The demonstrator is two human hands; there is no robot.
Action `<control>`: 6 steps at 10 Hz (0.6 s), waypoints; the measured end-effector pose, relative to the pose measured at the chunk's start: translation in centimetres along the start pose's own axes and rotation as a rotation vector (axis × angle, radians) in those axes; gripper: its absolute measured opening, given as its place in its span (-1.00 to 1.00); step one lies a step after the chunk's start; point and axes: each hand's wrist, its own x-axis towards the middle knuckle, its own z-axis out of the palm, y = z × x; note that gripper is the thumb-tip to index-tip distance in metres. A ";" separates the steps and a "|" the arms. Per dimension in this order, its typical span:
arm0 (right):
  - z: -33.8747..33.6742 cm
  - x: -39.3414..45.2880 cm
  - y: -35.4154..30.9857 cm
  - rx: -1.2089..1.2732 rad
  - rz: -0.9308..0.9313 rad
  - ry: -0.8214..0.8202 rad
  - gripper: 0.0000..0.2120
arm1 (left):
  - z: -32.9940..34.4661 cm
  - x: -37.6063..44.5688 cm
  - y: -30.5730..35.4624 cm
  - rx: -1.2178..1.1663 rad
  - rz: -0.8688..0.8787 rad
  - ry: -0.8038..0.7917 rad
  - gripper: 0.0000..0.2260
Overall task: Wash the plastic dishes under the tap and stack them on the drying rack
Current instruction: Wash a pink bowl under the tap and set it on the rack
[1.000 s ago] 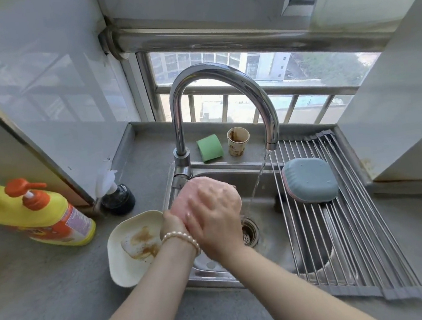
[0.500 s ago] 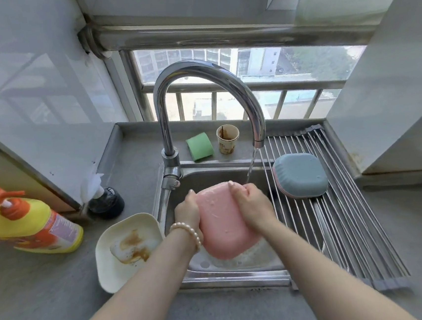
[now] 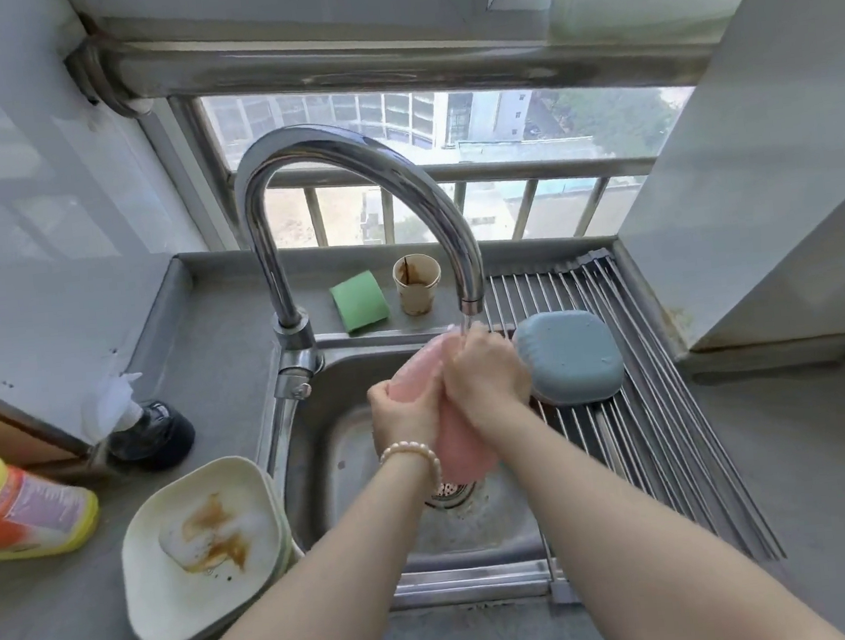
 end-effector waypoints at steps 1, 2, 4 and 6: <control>3.2 -1.5 0.9 -0.126 -0.164 -0.004 -0.50 | -0.4 1.9 0.7 -0.111 -0.126 0.113 -0.59; 4.9 -3.5 2.9 -0.141 -0.466 0.015 -0.42 | -0.6 3.3 -0.1 -0.176 -0.262 0.171 -0.59; 4.4 -1.8 3.7 -0.096 -0.396 -0.002 -0.30 | -0.4 3.5 -1.1 -0.213 -0.336 0.142 -0.62; 5.4 -3.1 1.3 -0.165 -0.693 -0.073 -0.51 | -0.5 4.6 -1.8 -0.219 -0.227 -0.036 -0.53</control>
